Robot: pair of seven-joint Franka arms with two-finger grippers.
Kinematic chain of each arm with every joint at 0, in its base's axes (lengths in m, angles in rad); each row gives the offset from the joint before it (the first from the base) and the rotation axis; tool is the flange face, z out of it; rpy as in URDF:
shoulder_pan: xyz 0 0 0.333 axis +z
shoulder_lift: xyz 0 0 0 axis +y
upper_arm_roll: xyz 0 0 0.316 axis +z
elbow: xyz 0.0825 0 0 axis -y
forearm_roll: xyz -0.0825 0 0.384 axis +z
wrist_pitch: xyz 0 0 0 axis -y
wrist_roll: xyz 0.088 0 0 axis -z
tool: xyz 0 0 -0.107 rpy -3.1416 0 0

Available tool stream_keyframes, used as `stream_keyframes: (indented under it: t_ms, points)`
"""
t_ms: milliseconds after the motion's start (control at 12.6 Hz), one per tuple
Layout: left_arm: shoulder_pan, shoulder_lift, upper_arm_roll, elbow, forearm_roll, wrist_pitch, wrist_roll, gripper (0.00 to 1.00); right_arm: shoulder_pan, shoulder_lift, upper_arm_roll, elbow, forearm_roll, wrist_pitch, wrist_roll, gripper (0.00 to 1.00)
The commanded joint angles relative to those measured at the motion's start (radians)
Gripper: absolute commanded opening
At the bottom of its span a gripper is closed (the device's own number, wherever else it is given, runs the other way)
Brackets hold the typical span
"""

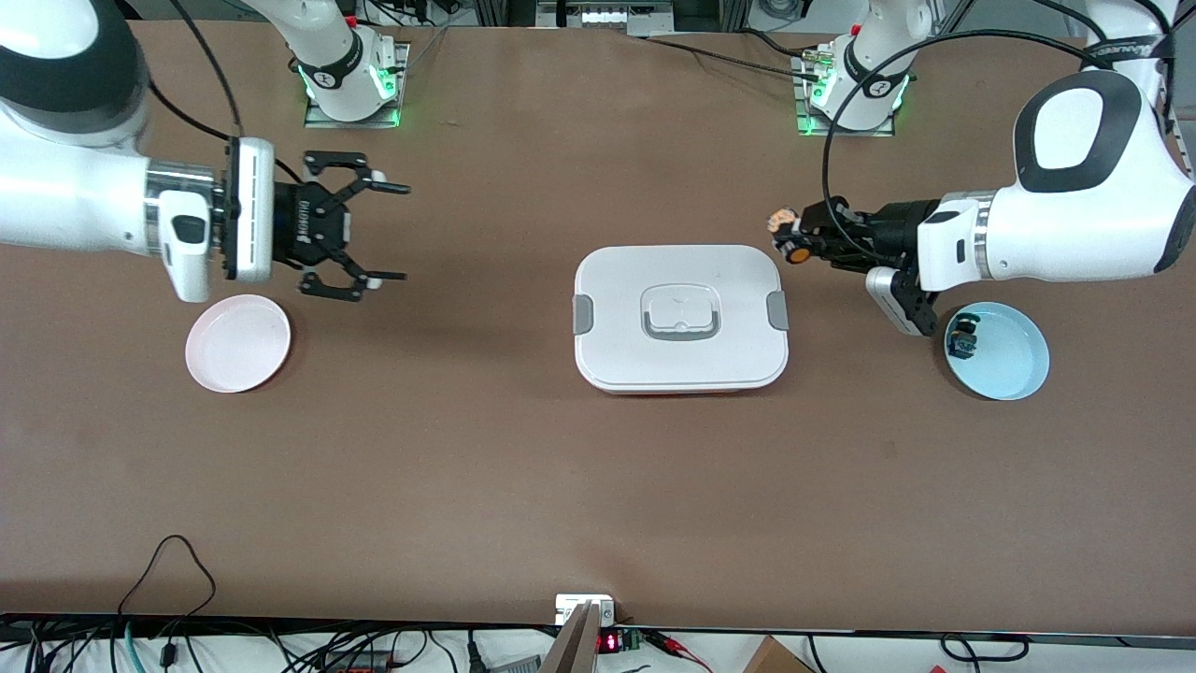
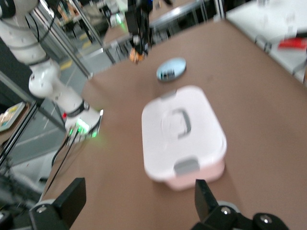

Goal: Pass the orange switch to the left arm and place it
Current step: 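Carry the switch to the blue plate while the right gripper withdraws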

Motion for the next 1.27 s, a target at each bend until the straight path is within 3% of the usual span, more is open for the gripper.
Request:
stream_keyframes:
  t_ms: [0, 237, 395, 474, 633, 870, 1028, 1186]
  points:
    - [-0.008, 0.078, -0.007, 0.076, 0.251, -0.033, 0.035, 0.28, 0.033, -0.05, -0.065, 0.02, -0.254, -0.068, 0.172, 1.0]
    - [0.001, 0.099, -0.005, 0.078, 0.495, -0.03, 0.158, 0.28, 0.042, -0.062, -0.08, 0.044, -0.552, -0.122, 0.355, 1.0]
    - [0.002, 0.109, -0.005, 0.076, 0.662, -0.027, 0.222, 0.28, 0.067, -0.064, -0.065, 0.076, -0.761, -0.154, 0.532, 1.0]
    - [0.005, 0.121, -0.005, 0.076, 0.739, -0.027, 0.269, 0.29, 0.073, -0.064, -0.042, 0.093, -0.818, -0.186, 0.655, 1.0]
    - [0.01, 0.15, -0.004, 0.07, 0.917, -0.009, 0.374, 0.29, 0.073, -0.065, -0.02, 0.102, -0.882, -0.186, 0.828, 1.0]
    - [0.086, 0.185, -0.004, 0.055, 1.048, 0.072, 0.542, 0.29, 0.059, -0.047, -0.029, 0.116, -1.002, -0.057, 0.748, 1.0]
    - [0.18, 0.216, -0.004, 0.015, 1.132, 0.191, 0.673, 0.29, 0.043, -0.042, -0.058, 0.116, -0.987, 0.034, 0.739, 1.0]
    - [0.272, 0.259, -0.004, -0.006, 1.184, 0.331, 0.812, 0.29, 0.03, -0.045, -0.062, 0.115, -0.966, -0.005, 0.768, 1.0]
